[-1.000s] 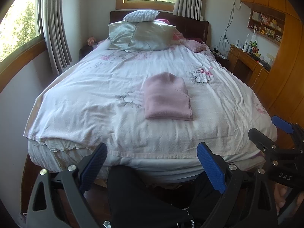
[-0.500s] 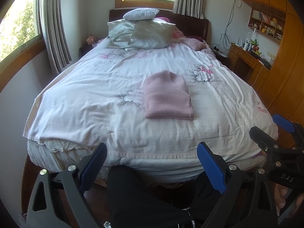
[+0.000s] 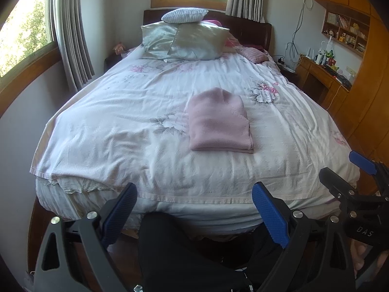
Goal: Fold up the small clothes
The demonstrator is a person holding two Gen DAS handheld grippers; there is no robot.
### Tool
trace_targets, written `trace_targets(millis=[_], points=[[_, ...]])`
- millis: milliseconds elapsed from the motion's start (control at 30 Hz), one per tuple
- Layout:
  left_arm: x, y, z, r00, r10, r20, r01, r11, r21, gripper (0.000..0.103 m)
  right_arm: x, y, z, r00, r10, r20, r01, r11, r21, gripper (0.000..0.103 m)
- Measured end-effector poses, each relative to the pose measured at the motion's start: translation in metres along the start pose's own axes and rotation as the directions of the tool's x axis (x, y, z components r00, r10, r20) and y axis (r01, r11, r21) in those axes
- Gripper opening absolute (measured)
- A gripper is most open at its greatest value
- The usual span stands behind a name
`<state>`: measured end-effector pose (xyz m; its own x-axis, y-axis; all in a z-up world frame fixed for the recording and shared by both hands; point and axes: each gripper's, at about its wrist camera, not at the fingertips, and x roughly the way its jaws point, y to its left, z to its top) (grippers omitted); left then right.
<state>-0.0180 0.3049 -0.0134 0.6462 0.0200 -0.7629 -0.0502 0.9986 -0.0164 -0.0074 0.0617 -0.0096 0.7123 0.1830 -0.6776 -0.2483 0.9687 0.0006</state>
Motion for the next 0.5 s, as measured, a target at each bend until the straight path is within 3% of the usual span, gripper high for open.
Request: trace_targets(millis=[500], points=[[0.005,-0.0005,-0.0004,1.0,0.006,-0.007,-0.006,1.0,0.003,0.096,0.0037,0.0003,0.0038,1.0,0.014,0.015,-0.014,1.0,-0.004,0.1]])
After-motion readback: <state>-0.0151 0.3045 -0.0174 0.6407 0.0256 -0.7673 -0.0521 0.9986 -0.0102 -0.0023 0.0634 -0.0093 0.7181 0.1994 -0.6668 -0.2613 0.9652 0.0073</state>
